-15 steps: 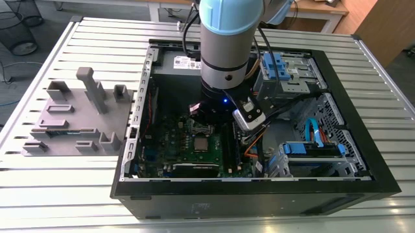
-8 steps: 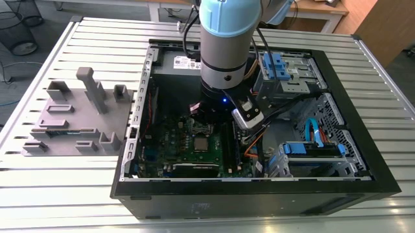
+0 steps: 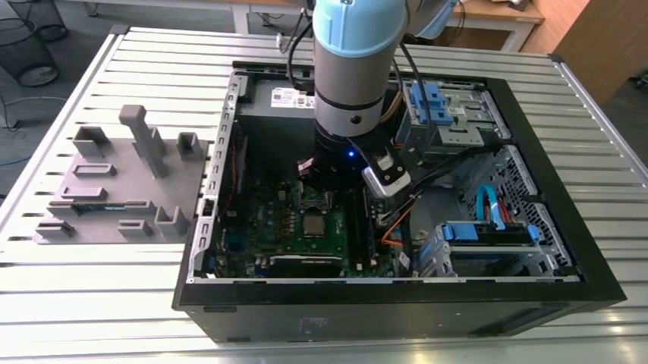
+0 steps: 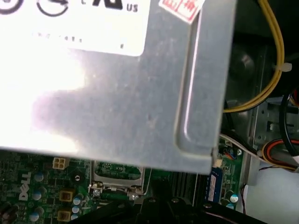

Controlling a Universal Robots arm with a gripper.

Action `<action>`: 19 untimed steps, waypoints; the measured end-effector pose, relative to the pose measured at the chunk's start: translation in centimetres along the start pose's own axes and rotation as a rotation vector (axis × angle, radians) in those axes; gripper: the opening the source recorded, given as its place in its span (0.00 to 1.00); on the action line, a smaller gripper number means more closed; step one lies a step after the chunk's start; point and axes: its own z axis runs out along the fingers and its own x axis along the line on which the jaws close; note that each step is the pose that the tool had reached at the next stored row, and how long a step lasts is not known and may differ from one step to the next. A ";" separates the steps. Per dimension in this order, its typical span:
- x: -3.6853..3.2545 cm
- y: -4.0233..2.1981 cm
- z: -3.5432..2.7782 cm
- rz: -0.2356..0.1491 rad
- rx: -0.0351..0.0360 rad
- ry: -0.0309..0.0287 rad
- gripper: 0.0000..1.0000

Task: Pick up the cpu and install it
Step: 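Close the cpu cover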

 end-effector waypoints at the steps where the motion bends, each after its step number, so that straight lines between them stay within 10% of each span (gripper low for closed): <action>1: -0.01 0.05 0.06 0.000 0.0000 0.0000 0.11; 15: -0.20 0.21 0.11 0.000 -0.0004 0.0061 0.11; 19: -0.34 0.19 0.19 0.000 -0.0073 0.0540 0.11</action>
